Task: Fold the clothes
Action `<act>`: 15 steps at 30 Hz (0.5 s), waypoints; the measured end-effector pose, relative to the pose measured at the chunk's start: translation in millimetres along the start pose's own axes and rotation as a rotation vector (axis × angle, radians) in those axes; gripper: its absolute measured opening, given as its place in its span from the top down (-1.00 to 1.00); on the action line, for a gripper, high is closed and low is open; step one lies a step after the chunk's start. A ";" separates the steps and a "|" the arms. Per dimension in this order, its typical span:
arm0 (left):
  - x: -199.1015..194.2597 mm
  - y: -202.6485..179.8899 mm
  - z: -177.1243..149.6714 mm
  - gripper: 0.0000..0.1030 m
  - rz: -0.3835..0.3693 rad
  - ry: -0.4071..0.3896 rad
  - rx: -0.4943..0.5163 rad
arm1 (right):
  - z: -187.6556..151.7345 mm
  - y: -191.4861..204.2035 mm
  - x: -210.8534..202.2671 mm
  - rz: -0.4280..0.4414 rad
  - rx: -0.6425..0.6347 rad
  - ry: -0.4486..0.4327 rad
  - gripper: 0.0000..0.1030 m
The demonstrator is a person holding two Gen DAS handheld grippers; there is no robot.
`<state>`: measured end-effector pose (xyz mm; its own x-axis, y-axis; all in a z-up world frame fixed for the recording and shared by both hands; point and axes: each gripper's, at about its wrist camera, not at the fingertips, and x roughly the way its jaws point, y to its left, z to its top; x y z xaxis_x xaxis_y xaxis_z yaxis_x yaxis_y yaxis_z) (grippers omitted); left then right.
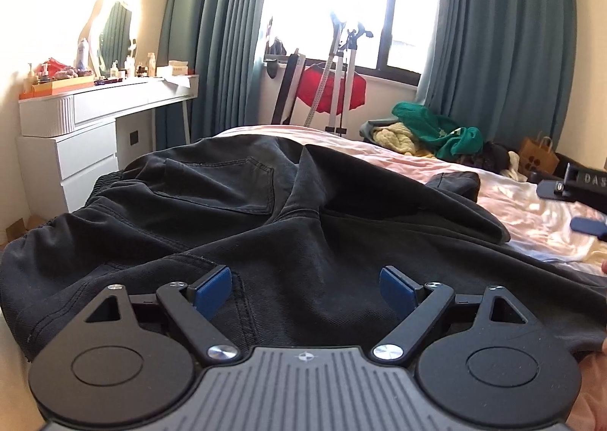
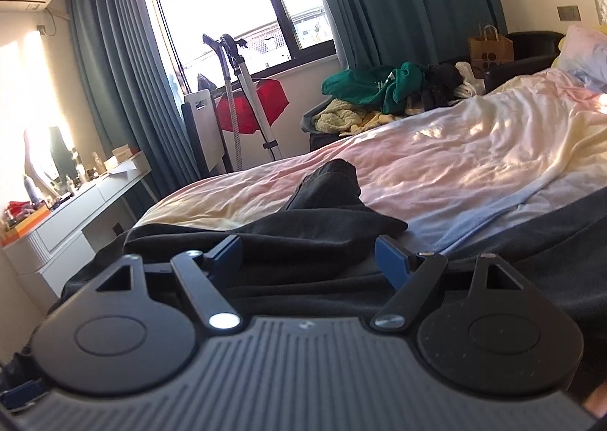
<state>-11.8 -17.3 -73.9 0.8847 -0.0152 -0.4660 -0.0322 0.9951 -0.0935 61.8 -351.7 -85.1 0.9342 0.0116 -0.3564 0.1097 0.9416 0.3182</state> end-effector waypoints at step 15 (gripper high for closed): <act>16.6 -4.2 -15.1 -0.74 0.041 -0.049 0.007 | 70.9 -21.6 83.7 -0.006 0.005 -0.077 -0.58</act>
<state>-4.1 -23.2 -94.5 0.9042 0.0307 -0.4260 -0.0661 0.9954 -0.0686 161.7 -394.9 -59.5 0.9569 -0.0200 -0.2897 0.1168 0.9399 0.3209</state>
